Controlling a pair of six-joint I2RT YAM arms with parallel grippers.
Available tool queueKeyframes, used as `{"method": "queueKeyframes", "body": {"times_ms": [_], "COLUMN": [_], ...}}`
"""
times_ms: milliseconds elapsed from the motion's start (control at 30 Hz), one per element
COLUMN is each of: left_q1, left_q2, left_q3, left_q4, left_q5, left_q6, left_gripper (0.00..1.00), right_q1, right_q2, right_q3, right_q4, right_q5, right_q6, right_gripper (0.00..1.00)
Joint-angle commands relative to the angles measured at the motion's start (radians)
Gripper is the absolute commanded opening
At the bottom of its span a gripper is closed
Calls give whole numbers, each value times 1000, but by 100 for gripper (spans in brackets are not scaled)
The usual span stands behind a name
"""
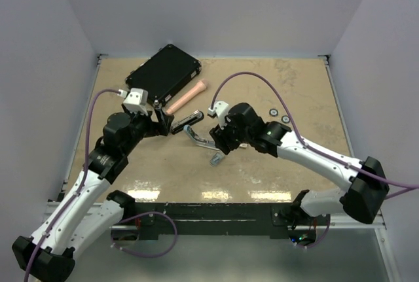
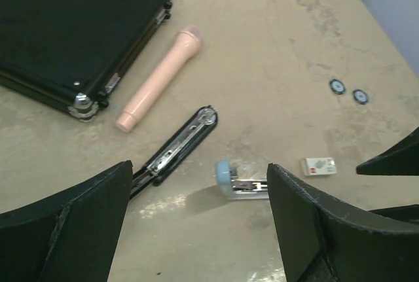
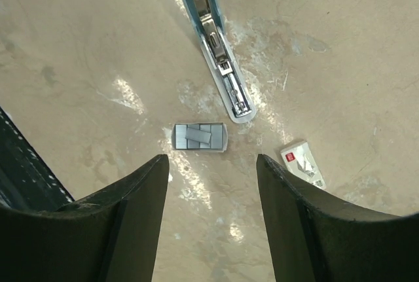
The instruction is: Load the staples into the stapler
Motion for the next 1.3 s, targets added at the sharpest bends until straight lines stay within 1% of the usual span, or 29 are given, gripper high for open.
{"method": "queueKeyframes", "body": {"times_ms": [0,133,167,233,267,367,500,633,667,700,800,867,1267], "left_q1": [5,4,4,2,4,5,5,5,5,5,5,5,5], "left_q2": [-56,-102,-118,-134,-146,-154,-172,-200,-203,-203,-197,-195,-194], "left_q3": [-58,-111,-121,-154,-164,-172,-175,-187,-187,-187,-187,-189,-187], "left_q4": [-23,-6,1,17,37,51,54,69,72,72,72,72,72], "left_q5": [-137,-177,-185,-203,-208,-243,-300,-322,-325,-328,-322,-319,-317], "left_q6": [141,153,148,145,145,150,154,162,165,167,165,165,170], "left_gripper": [88,88,88,88,88,88,88,88,88,88,88,88,88], "right_q1": [-1,-1,-1,1,1,12,30,42,44,47,48,48,52], "right_q2": [109,194,211,245,267,317,361,392,398,412,441,458,536], "right_q3": [157,230,243,283,288,302,296,274,268,261,257,260,257], "right_q4": [-173,-212,-224,-259,-264,-293,-299,-270,-261,-255,-238,-242,-255], "right_q5": [16,-19,-32,-86,-95,-100,-111,-143,-151,-157,-181,-186,-158], "right_q6": [-129,-282,-343,-397,-441,-497,-523,-534,-535,-539,-543,-546,-569], "right_gripper": [60,58,58,57,56,52,47,42,37,35,32,31,31]}}
